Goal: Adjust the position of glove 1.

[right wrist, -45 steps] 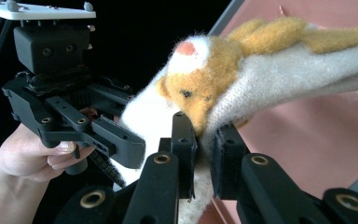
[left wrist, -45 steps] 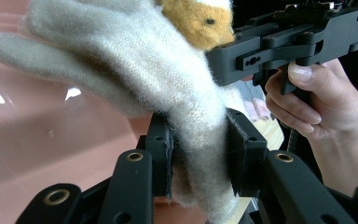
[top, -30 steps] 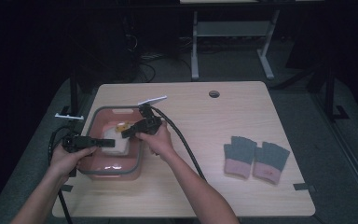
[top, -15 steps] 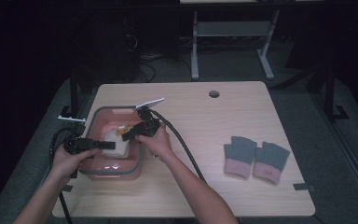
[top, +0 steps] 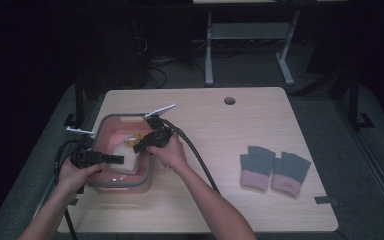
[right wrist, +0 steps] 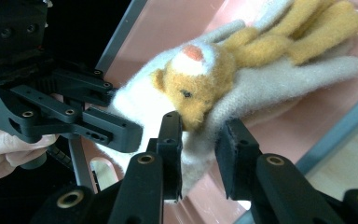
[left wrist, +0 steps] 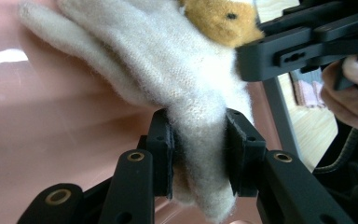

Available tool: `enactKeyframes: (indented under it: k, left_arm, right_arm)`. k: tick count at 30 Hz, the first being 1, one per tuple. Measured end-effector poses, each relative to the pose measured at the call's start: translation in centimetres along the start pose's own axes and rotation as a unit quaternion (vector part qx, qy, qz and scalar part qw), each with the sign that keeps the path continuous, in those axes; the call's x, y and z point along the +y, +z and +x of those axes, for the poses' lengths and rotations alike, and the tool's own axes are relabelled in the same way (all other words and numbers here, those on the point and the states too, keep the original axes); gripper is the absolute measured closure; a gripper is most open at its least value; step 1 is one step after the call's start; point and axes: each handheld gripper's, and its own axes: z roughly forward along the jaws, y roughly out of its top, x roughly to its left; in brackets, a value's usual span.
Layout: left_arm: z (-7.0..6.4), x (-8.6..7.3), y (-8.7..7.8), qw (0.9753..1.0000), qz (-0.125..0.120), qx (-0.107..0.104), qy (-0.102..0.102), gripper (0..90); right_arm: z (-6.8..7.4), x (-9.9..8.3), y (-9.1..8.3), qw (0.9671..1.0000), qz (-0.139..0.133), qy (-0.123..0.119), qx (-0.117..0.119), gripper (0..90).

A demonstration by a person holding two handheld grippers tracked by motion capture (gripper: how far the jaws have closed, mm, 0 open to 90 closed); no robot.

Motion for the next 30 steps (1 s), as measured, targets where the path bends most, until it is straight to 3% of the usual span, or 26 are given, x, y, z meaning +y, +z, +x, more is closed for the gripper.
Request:
enactKeyframes:
  k: [5,8,10,15,17,22,30]
  left_arm:
    - [-0.1,-0.1,0.3,0.9998,0.007,0.017,0.010,66.3]
    - [0.0,-0.2,0.4,0.9997,0.012,0.022,0.007,66.2]
    - [0.0,-0.3,0.5,0.9992,0.015,0.036,0.005,66.0]
    - [0.0,-0.5,0.7,0.9986,0.024,0.046,0.011,63.2]
    - [-0.1,-0.5,0.7,0.9985,0.020,0.050,0.010,58.1]
    - [-0.6,0.0,-0.3,0.9981,0.007,0.059,0.018,55.5]
    - [-2.1,1.1,-1.5,0.9969,-0.009,0.070,0.034,59.7]
  right_arm:
    - [0.1,-0.1,-0.3,0.9999,0.005,-0.004,-0.013,69.1]
    - [0.3,-0.3,-0.7,0.9998,0.005,-0.007,-0.016,69.0]
    - [0.4,-0.2,-0.8,0.9998,0.004,-0.008,-0.017,69.0]
    - [0.5,-0.2,-1.4,0.9999,-0.005,-0.009,-0.010,68.6]
    - [0.6,-0.3,-1.6,0.9999,-0.010,-0.012,-0.006,68.6]
    - [0.9,-0.4,-2.0,0.9998,-0.014,-0.017,0.000,68.6]
    - [1.4,-0.8,-2.8,0.9993,-0.022,-0.025,0.015,68.6]
